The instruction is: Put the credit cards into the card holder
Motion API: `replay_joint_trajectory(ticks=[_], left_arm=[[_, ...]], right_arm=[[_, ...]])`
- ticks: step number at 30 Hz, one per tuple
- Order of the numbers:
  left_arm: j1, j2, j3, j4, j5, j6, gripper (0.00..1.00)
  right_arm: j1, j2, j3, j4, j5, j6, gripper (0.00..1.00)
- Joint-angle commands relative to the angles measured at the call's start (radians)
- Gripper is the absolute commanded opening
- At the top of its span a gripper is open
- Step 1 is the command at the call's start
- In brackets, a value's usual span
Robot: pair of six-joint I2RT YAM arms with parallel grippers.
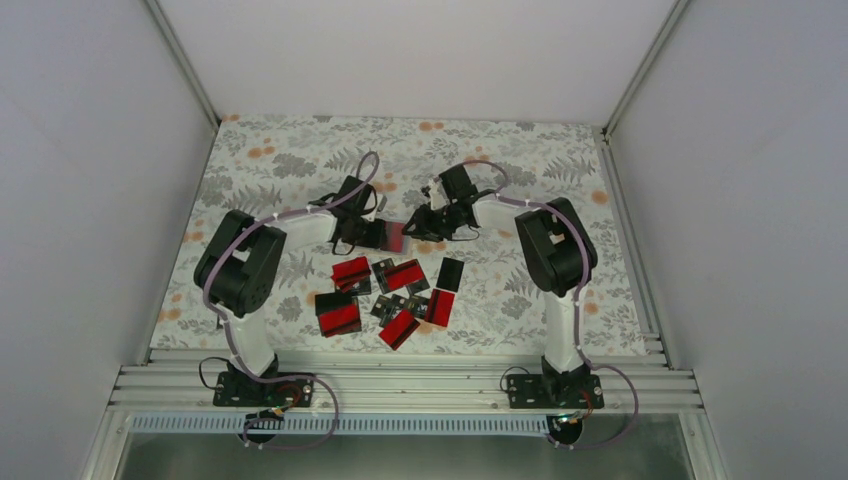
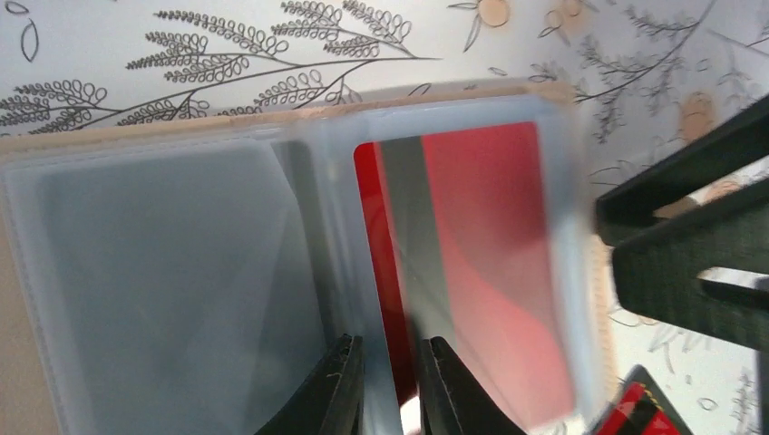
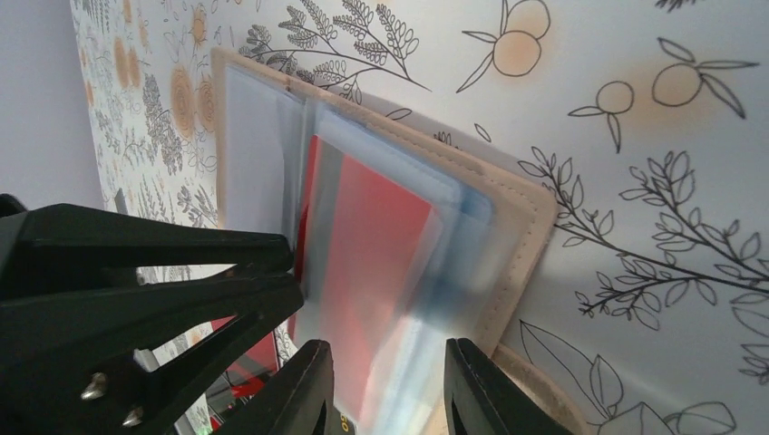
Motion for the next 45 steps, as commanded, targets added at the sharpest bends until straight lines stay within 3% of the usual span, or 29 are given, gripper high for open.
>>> replay_joint_trajectory(ticks=[1, 7, 22, 35, 45], left_arm=[[-0.006, 0.045, 0.016, -0.001, -0.044, 0.021, 0.17], [-0.011, 0.066, 0.006, 0.002, -0.048, 0.017, 0.16], [-0.02, 0.085, -0.026, 0.03, -0.009, 0.001, 0.13], [-0.026, 0.08, -0.021, 0.045, 0.061, -0.015, 0.12], [-0.029, 0.089, -0.008, 0.063, 0.119, -0.039, 0.12]], right_arm=[[0.004, 0.009, -0.011, -0.008, 0.015, 0.007, 0.34], [0.004, 0.02, -0.011, -0.01, 0.001, 0.009, 0.41], [0.004, 0.085, 0.039, 0.011, -0.101, 0.028, 0.43], [0.005, 0.036, 0.059, 0.001, -0.115, 0.011, 0.39], [0.005, -0.003, 0.053, -0.005, -0.115, -0.002, 0.31]])
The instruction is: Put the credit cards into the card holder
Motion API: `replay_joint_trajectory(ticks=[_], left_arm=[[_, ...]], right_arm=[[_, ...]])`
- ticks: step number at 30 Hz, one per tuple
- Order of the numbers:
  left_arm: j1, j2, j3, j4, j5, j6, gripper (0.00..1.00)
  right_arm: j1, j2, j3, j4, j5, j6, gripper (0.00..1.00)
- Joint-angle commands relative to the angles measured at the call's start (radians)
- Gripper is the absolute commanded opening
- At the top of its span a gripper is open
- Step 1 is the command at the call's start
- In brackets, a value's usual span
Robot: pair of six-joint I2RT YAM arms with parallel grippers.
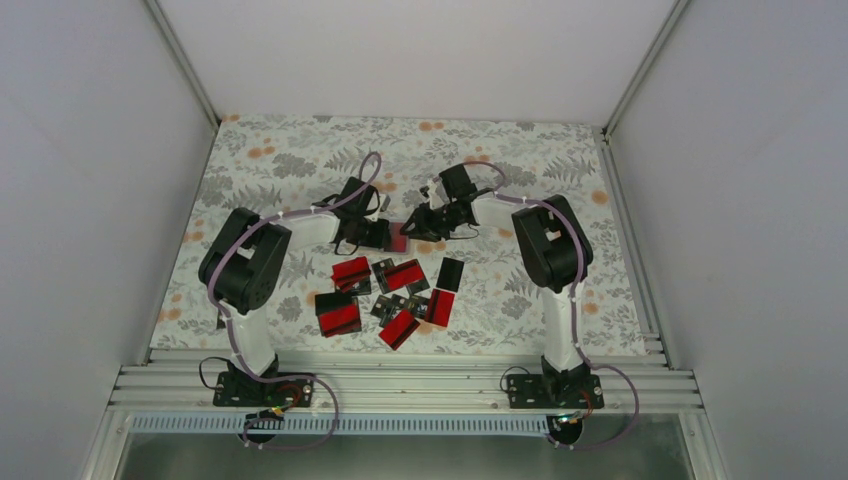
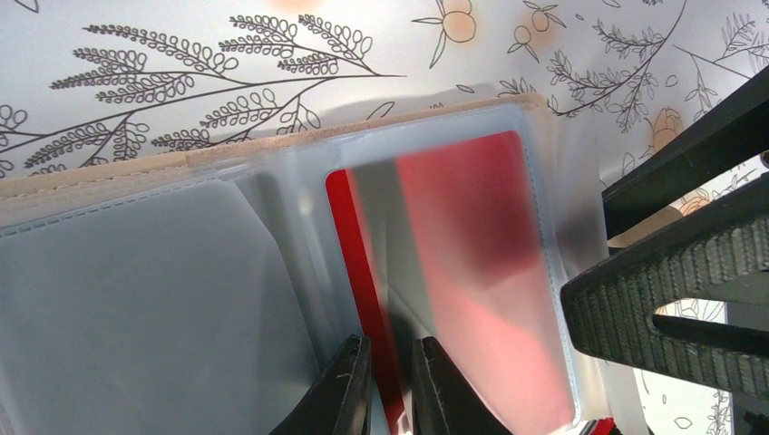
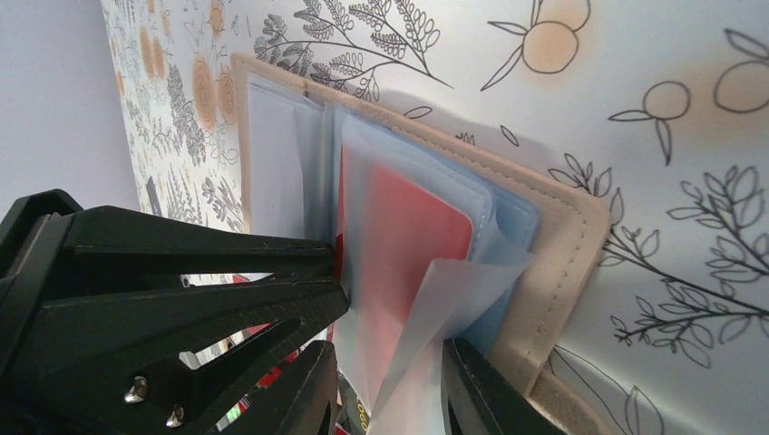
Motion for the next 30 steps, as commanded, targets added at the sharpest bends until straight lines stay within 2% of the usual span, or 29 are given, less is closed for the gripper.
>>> replay_joint_trajectory(ticks=[1, 19, 30], left_arm=[[-0.019, 0.039, -0.006, 0.01, 0.101, -0.022, 0.12], [-0.02, 0.032, 0.002, 0.096, 0.267, -0.118, 0.12], [-0.005, -0.032, -0.029, 0.116, 0.248, -0.141, 0.12]], right_arm=[[0.016, -0.05, 0.018, -0.004, -0.026, -0.017, 0.3], [0.017, -0.12, 0.009, -0.007, -0.068, -0.026, 0.29], [0.04, -0.104, 0.007, 0.001, -0.083, -0.016, 0.29]])
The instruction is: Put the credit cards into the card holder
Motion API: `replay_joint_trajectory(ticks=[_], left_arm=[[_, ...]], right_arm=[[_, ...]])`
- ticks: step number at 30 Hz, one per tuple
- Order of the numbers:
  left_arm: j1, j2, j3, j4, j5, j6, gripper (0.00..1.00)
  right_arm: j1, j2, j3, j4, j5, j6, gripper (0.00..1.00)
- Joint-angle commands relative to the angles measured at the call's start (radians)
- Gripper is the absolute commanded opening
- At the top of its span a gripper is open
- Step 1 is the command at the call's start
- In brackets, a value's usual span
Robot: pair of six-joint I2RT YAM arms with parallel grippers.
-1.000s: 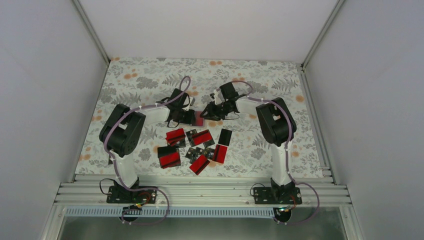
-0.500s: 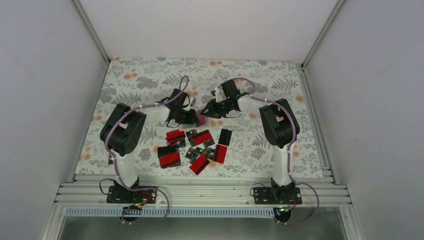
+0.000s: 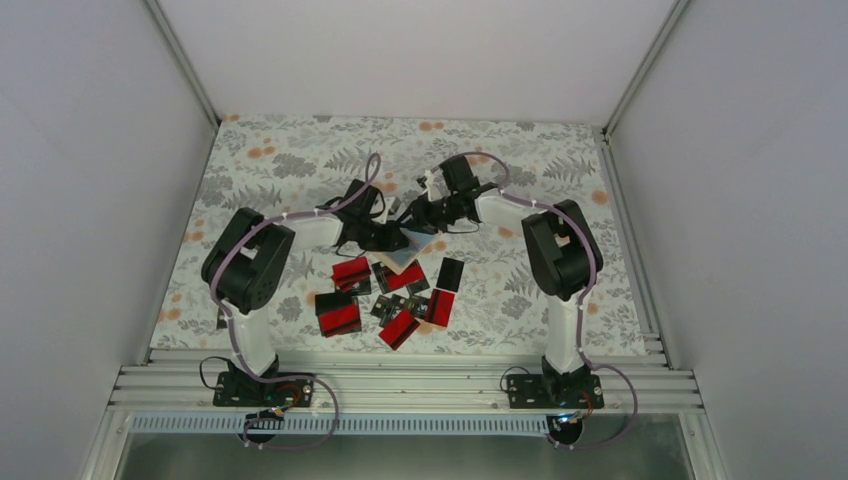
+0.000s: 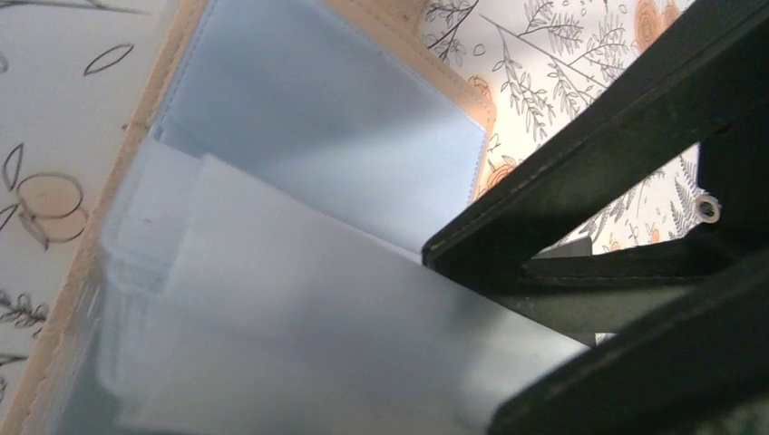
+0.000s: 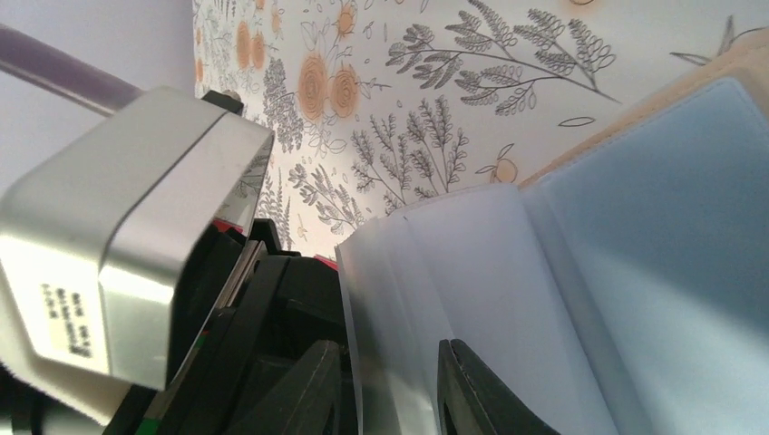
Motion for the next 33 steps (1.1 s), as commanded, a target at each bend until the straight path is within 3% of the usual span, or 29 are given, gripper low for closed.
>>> replay_joint_trajectory(ticks=[1, 16, 23, 29, 33], left_arm=[[0.016, -0.06, -0.03, 0.03, -0.018, -0.018, 0.12], [0.034, -0.444, -0.229, -0.149, -0.21, -0.007, 0.13], [0.034, -0.587, -0.341, -0.077, -0.297, -0.065, 0.15], [0.021, -0.545, -0.353, -0.04, -0.262, -0.074, 0.16], [-0.008, -0.481, -0.352, -0.005, -0.247, -0.085, 0.16]], right_arm=[[0.035, -0.015, 0.007, 0.004, -0.04, -0.005, 0.29], [0.12, 0.038, 0.008, 0.01, -0.036, 0.015, 0.29], [0.115, 0.023, 0.091, -0.109, 0.022, -0.083, 0.3], [0.037, -0.032, 0.101, -0.148, 0.067, -0.141, 0.3], [0.01, -0.024, 0.085, -0.177, 0.195, -0.187, 0.29]])
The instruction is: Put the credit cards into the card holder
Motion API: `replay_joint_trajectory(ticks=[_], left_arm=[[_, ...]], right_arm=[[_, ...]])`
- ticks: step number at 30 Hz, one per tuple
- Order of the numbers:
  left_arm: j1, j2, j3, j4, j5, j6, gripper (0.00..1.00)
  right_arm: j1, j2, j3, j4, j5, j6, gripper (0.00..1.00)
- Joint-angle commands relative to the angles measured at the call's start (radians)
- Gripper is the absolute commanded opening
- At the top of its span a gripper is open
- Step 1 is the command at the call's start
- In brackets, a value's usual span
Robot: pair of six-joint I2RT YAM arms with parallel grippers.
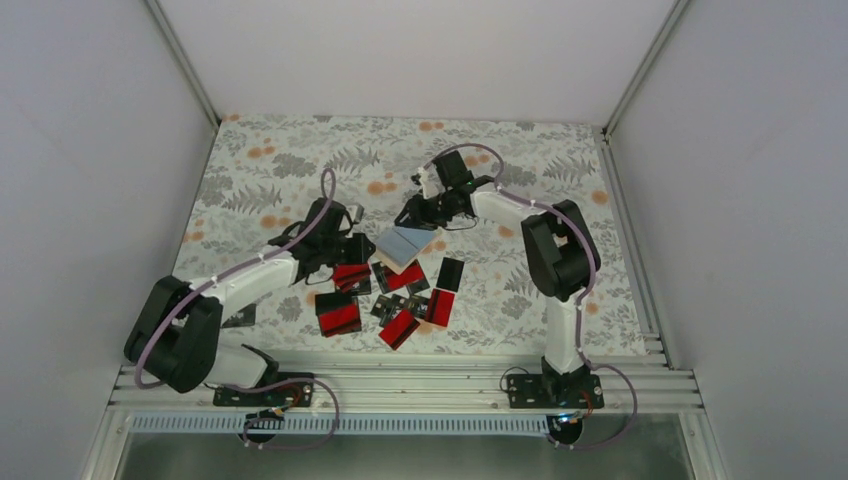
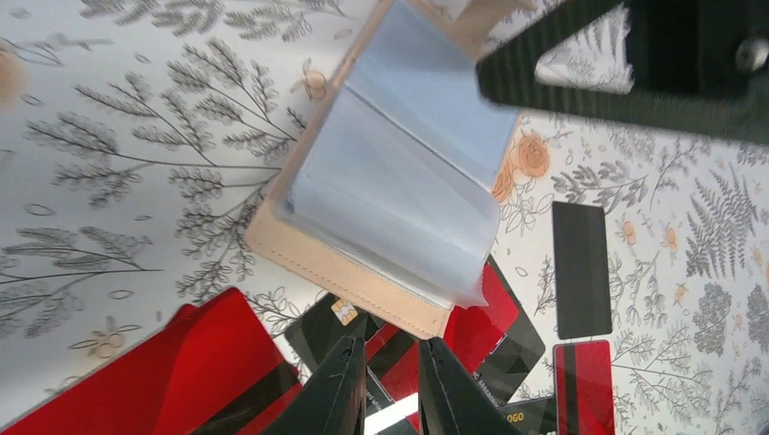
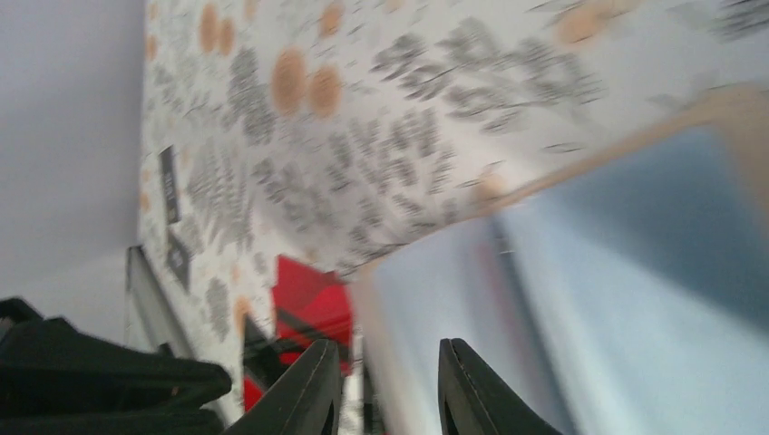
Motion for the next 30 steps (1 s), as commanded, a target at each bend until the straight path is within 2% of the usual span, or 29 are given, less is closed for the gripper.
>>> replay_joint_trajectory(ticks=[1, 17, 30], left_arm=[[-0.032, 0.071, -0.008, 0.059, 0.014, -0.022, 0.16], [-0.056, 0.3, 0.024, 0.122, -0.009, -0.008, 0.15], [0.003, 0.433, 0.163, 0.12, -0.043, 0.104, 0.15]], right_arm=[[-0.032, -0.021, -0.006, -0.053, 0.143, -0.075, 0.28], [0.018, -0.005, -0.175, 0.039, 0.14, -0.032, 0.22], [0.04, 0.037, -0.093, 0.053, 0.07, 0.025, 0.22]])
